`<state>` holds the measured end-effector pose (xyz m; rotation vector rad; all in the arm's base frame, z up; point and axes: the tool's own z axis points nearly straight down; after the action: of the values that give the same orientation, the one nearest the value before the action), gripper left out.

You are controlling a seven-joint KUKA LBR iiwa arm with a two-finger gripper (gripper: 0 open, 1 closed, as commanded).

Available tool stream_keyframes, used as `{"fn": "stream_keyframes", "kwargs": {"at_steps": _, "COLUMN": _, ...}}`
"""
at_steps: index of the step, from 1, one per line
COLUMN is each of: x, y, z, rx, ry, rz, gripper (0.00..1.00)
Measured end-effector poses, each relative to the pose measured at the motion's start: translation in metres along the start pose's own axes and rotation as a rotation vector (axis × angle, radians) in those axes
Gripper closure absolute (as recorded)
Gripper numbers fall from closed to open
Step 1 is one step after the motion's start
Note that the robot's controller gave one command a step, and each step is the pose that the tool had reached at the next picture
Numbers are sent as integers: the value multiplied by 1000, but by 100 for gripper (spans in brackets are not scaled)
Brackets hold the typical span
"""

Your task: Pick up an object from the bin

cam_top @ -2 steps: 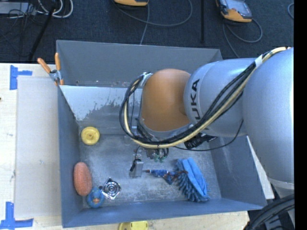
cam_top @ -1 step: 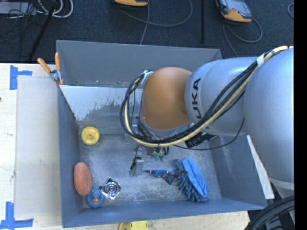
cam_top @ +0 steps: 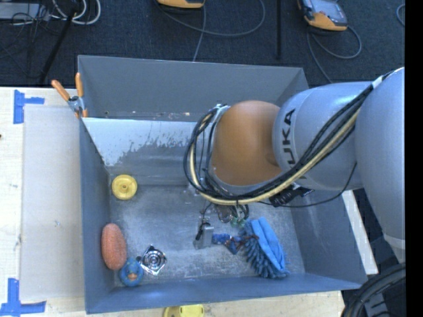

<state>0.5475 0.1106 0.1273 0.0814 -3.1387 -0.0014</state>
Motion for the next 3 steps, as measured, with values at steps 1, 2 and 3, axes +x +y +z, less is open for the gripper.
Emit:
{"fn": "stream_keyframes", "kwargs": {"at_steps": 1, "x": 7, "y": -22, "z": -17, "rx": 1, "ry": -1, "rz": -22, "gripper": 0}}
{"fn": "stream_keyframes", "kwargs": {"at_steps": 2, "x": 16, "y": -70, "z": -28, "rx": -1, "ry": 0, "rz": 49, "gripper": 0}}
{"fn": "stream_keyframes", "kwargs": {"at_steps": 3, "x": 16, "y": -109, "z": -27, "rx": 2, "ry": 0, "rz": -17, "gripper": 0}}
